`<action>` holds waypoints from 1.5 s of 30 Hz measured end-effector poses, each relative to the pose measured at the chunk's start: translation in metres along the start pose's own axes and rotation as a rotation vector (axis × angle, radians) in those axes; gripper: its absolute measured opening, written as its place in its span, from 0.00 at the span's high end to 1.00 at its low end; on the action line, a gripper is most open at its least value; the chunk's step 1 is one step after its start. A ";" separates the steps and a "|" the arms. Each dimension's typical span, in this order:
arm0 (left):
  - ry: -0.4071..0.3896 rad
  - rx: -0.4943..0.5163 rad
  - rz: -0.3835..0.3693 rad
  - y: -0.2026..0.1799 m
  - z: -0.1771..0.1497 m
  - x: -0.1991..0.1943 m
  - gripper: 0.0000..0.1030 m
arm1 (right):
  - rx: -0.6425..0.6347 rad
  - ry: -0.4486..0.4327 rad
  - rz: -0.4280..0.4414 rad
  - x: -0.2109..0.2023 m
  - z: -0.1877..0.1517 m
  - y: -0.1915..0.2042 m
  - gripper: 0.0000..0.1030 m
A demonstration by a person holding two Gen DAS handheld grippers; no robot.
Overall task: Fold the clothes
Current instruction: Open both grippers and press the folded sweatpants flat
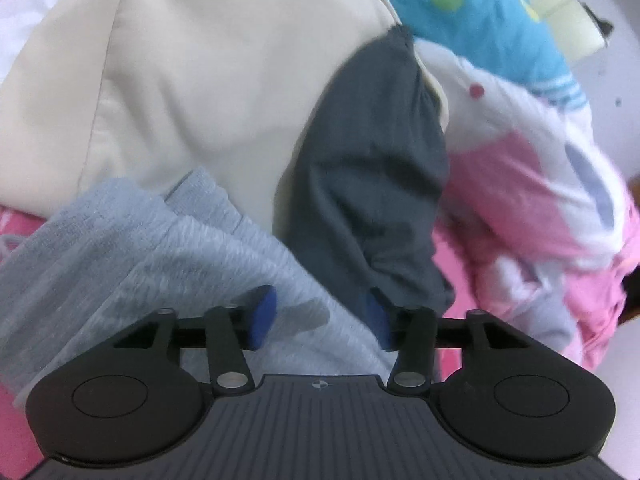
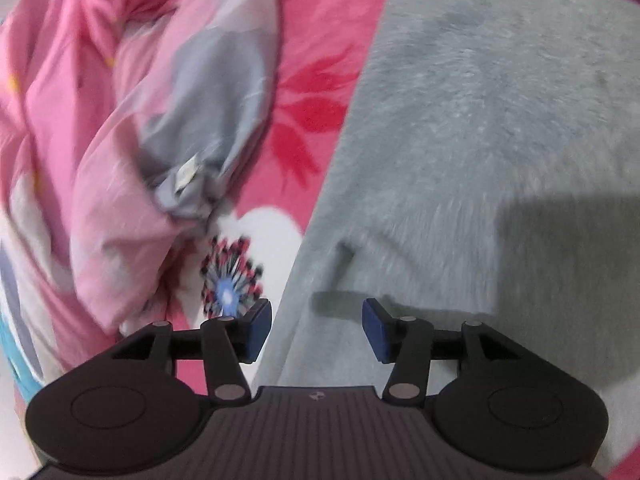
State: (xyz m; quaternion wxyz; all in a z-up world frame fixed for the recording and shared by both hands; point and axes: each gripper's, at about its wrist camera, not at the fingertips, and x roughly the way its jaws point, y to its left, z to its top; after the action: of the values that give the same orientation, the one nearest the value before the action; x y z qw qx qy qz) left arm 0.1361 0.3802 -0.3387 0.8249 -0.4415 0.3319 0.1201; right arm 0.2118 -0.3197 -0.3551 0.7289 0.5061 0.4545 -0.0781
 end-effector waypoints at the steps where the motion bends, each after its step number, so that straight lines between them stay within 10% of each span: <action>1: 0.008 -0.016 -0.010 0.001 0.002 0.002 0.51 | -0.022 0.004 0.004 -0.007 -0.008 0.004 0.48; 9: 0.180 -0.020 -0.113 0.012 -0.004 -0.039 0.47 | -0.090 0.295 0.177 -0.021 -0.110 0.025 0.36; 15: 0.247 -0.141 0.082 0.057 -0.054 -0.094 0.38 | 0.053 0.496 0.162 0.022 -0.196 -0.020 0.36; 30: -0.003 -0.214 0.111 0.078 -0.072 -0.070 0.36 | 0.206 0.266 0.402 0.075 -0.237 -0.038 0.35; 41: -0.081 -0.244 0.180 0.072 -0.068 -0.044 0.36 | 0.170 0.244 0.374 0.102 -0.236 -0.020 0.46; 45: -0.104 -0.231 0.223 0.069 -0.074 -0.051 0.54 | 0.112 0.227 0.336 0.103 -0.237 -0.013 0.83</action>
State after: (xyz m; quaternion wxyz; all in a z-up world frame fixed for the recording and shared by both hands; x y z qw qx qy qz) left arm 0.0307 0.3656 -0.3790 0.7663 -0.4872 0.3195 0.2709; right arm 0.1253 -0.0980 -0.4581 0.6464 0.6201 0.4379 0.0770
